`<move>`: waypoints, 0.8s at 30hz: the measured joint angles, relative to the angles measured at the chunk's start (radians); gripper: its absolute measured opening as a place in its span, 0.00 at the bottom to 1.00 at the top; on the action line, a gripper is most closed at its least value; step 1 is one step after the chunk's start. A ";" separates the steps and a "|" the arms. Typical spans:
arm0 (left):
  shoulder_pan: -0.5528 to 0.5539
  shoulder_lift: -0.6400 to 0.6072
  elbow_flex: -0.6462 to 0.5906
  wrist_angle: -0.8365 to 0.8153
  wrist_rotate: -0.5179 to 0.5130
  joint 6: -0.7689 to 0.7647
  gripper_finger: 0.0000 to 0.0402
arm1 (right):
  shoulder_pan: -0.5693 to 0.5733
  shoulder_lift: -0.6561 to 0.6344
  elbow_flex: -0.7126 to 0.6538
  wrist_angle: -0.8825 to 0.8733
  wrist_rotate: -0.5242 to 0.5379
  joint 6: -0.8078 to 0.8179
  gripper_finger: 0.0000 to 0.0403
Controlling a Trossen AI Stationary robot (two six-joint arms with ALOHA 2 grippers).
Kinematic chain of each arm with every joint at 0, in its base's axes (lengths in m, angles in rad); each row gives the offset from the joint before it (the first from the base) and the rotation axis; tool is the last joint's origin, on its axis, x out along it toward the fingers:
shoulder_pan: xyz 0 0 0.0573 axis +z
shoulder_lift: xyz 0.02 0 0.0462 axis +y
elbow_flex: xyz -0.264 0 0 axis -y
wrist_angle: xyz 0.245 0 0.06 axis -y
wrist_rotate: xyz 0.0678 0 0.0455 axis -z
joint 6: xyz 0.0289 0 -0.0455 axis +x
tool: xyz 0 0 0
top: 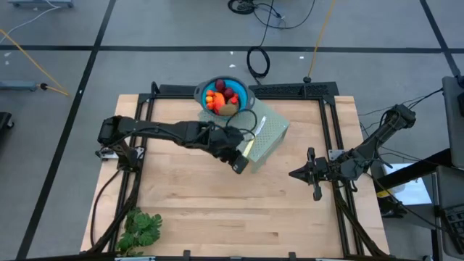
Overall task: Pick & Place Fruit
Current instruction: Put the knife on the shelf
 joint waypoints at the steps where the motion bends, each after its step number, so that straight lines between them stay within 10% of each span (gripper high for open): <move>1: -0.009 0.000 0.000 0.000 -0.013 0.019 0.01 | 0.000 0.000 0.000 0.000 0.000 -0.002 0.00; 24: -0.125 0.049 0.000 0.040 -0.336 0.194 0.00 | 0.000 -0.001 0.000 0.000 0.000 -0.029 0.00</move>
